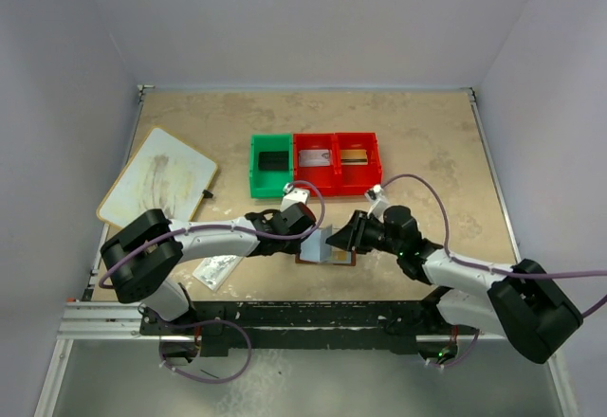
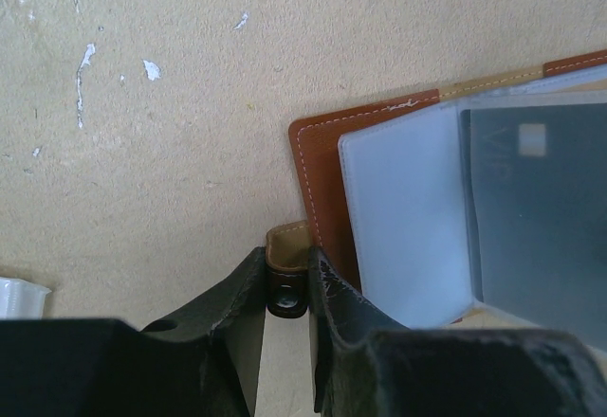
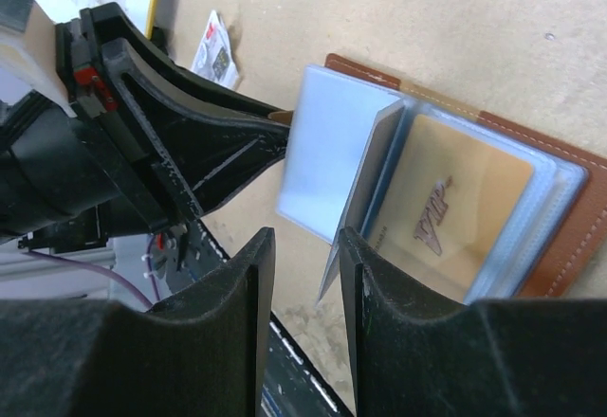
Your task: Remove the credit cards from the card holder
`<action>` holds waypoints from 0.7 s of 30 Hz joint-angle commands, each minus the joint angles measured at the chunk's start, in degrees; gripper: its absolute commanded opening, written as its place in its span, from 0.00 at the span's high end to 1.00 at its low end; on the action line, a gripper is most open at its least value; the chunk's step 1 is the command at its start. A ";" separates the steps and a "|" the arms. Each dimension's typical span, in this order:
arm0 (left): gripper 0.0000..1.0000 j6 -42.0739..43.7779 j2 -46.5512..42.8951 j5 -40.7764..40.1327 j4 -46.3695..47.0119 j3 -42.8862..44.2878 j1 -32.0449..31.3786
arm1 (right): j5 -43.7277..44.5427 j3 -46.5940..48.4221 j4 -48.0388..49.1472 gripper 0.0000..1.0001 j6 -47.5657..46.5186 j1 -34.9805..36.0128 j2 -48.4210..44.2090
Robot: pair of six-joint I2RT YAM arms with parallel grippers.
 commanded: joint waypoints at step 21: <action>0.78 -5.45 -9.85 -8.87 -1.60 -3.44 -0.56 | -13.46 12.55 11.00 0.61 -3.62 1.03 19.07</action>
